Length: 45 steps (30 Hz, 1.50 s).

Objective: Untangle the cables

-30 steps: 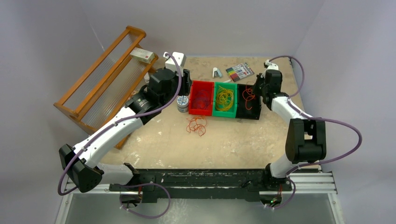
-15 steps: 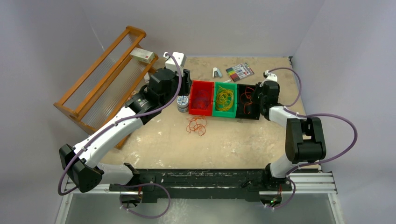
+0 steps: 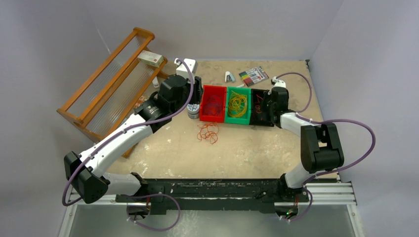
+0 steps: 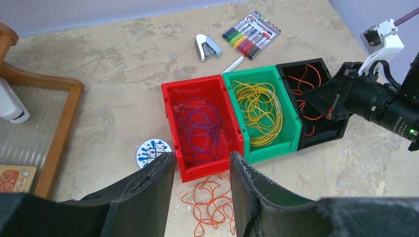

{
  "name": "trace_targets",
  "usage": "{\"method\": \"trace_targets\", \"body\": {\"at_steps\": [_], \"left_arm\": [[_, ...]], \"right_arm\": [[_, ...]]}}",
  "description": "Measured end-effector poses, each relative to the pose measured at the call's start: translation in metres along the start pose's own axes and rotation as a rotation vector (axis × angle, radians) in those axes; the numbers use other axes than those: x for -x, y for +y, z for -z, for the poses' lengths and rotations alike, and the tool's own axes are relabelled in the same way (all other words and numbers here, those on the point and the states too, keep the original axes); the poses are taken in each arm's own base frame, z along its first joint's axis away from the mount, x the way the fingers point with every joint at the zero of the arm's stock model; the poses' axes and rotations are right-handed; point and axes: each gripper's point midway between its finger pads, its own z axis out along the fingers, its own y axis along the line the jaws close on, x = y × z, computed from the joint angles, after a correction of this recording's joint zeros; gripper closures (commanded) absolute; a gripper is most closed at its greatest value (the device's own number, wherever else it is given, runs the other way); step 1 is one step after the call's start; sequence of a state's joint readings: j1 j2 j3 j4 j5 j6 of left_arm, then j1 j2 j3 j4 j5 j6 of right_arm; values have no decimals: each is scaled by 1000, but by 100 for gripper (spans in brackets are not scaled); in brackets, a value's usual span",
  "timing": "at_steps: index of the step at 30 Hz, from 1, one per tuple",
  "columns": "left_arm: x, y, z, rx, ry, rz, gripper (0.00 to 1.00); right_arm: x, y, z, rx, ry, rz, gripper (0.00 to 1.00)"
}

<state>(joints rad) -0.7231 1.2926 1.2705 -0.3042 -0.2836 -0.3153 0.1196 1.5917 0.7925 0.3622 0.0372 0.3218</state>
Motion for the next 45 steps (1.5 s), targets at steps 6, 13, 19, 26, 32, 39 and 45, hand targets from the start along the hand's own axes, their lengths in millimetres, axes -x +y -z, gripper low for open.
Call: {"method": "trace_targets", "body": {"at_steps": [6, 13, 19, 26, 32, 39, 45], "left_arm": [[-3, 0, -1, 2, 5, 7, 55], [-13, 5, -3, 27, 23, 22, 52], [-26, 11, -5, 57, 45, 33, 48], [-36, 14, -8, 73, 66, 43, 48], [-68, 14, -10, 57, 135, 54, 50], [-137, 10, -19, 19, 291, 100, 58], [-195, 15, -22, 39, 409, 128, 58]], "right_arm": [[-18, -7, -2, -30, 67, 4, 86], [-16, -12, 4, -59, 74, 4, 63], [20, -3, 28, -41, -15, 1, 53], [50, 3, 47, -33, -96, 7, 52], [80, 26, 71, 89, -193, 75, 53], [98, 71, 94, 323, -265, 163, 54], [89, 83, 95, 375, -254, 185, 55]]}}
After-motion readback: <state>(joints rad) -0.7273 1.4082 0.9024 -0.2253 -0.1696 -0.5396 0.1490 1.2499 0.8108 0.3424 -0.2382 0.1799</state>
